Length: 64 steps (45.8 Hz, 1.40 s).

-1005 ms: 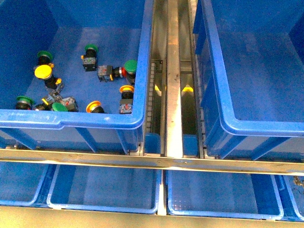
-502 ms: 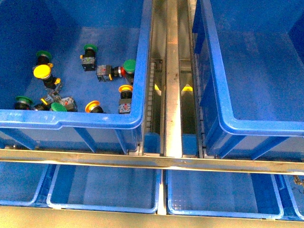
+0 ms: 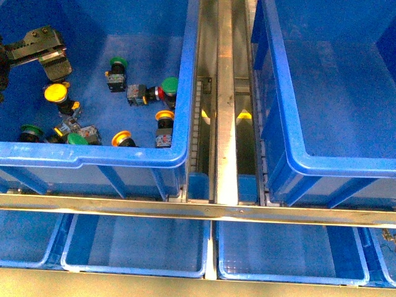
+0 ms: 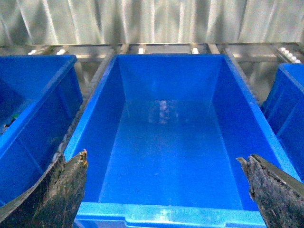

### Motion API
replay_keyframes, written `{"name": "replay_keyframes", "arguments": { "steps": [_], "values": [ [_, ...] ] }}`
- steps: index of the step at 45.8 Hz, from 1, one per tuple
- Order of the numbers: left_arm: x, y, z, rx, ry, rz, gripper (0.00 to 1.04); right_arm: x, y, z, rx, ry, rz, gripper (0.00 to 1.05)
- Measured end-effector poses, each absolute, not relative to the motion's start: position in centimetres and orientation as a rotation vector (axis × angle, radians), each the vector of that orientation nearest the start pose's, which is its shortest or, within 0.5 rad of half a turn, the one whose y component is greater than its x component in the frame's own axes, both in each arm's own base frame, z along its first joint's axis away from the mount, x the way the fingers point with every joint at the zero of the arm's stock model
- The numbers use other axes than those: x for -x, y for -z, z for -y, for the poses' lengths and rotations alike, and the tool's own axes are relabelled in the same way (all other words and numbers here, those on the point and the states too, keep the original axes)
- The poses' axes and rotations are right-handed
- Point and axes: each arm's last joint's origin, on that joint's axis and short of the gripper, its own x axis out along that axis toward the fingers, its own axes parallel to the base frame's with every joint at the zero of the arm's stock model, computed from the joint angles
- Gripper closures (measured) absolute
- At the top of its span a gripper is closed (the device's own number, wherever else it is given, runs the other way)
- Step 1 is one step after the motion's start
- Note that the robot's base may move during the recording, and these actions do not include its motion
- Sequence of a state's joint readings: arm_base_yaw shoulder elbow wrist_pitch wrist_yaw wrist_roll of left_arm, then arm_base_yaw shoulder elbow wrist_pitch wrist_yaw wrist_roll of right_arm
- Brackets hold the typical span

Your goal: Pick red and yellow buttons and place in box

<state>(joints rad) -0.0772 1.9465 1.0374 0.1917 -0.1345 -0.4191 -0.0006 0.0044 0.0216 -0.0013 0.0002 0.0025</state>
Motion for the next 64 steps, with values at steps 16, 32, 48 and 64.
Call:
{"name": "replay_keyframes", "arguments": {
  "steps": [16, 32, 48, 64],
  "values": [
    [-42.9, -9.8, 1.4, 0.312, -0.189, -0.736, 0.08, -9.7, -17.0, 0.0, -0.002, 0.001, 0.016, 0.06],
    [-45.7, -7.6, 1.0, 0.310, -0.173, -0.775, 0.08, -9.7, -17.0, 0.0, -0.002, 0.001, 0.016, 0.06],
    [-47.3, -6.9, 0.5, 0.302, -0.165, -0.778, 0.08, -9.7, -17.0, 0.0, -0.003, 0.001, 0.016, 0.06],
    [-47.3, -6.2, 0.5, 0.309, -0.156, -0.807, 0.54, -9.7, -17.0, 0.0, -0.002, 0.001, 0.016, 0.06]
  ]
}}
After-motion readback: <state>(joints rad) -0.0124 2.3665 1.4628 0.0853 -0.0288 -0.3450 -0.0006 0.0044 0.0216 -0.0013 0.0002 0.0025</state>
